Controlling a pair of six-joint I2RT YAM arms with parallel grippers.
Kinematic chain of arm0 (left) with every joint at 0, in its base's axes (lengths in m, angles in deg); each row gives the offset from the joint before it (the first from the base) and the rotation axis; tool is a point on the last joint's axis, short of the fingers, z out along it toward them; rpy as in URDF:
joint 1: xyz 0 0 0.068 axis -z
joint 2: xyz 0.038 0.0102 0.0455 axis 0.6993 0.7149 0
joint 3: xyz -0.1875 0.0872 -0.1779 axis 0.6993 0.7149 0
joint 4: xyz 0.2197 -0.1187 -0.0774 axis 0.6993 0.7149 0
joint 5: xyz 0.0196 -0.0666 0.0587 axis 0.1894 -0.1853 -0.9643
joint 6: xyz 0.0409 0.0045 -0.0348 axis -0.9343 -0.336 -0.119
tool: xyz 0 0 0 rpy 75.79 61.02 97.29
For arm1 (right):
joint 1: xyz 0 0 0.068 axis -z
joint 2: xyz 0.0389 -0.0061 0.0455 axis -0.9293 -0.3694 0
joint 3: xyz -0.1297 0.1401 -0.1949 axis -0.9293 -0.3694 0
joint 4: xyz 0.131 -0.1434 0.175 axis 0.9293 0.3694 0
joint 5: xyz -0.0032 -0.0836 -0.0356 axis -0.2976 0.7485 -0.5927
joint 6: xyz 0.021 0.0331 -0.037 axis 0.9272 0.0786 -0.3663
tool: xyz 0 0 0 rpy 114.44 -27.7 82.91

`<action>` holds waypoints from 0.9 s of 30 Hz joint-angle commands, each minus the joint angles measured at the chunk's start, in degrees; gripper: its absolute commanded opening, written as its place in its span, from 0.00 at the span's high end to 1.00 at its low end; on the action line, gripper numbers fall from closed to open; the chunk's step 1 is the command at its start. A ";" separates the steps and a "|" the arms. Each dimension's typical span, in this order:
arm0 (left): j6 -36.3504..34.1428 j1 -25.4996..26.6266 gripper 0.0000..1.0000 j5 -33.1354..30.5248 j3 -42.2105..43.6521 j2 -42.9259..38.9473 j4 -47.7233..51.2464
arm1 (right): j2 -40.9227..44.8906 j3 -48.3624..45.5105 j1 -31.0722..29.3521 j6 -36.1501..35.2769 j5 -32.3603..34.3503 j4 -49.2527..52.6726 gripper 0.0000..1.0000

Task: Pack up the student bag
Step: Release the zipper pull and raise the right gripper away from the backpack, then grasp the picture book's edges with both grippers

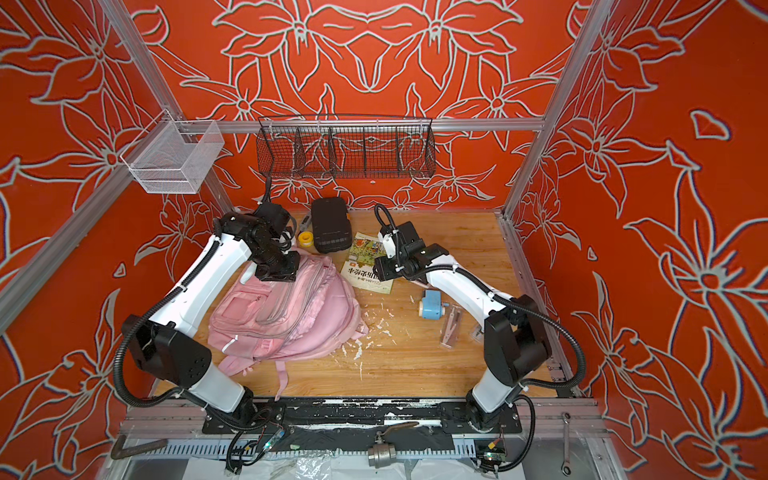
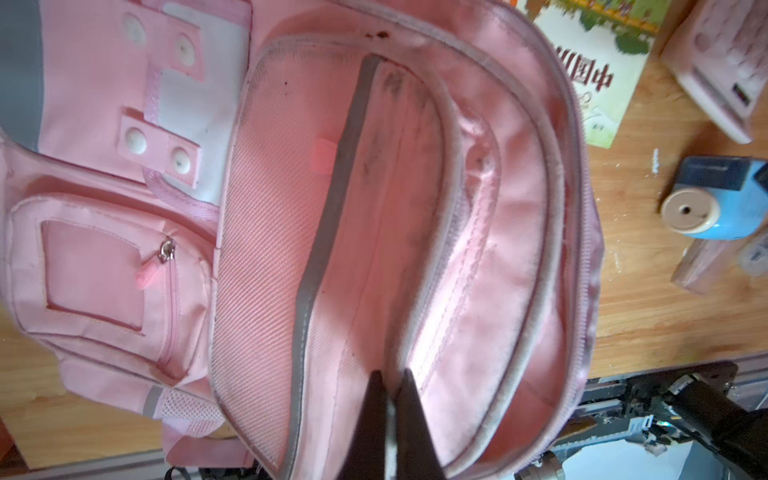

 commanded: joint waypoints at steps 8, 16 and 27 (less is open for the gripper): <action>4.74 5.51 0.39 2.28 -7.82 0.72 -0.27 | -4.42 0.83 2.56 12.36 -5.20 0.32 0.42; 14.51 8.11 0.33 14.48 -2.72 2.67 -26.18 | -5.02 -5.78 4.53 20.89 -8.19 -8.68 0.39; 20.73 8.91 0.48 16.19 -2.89 18.32 -37.94 | -8.46 -11.05 4.82 26.47 -9.38 -15.67 0.40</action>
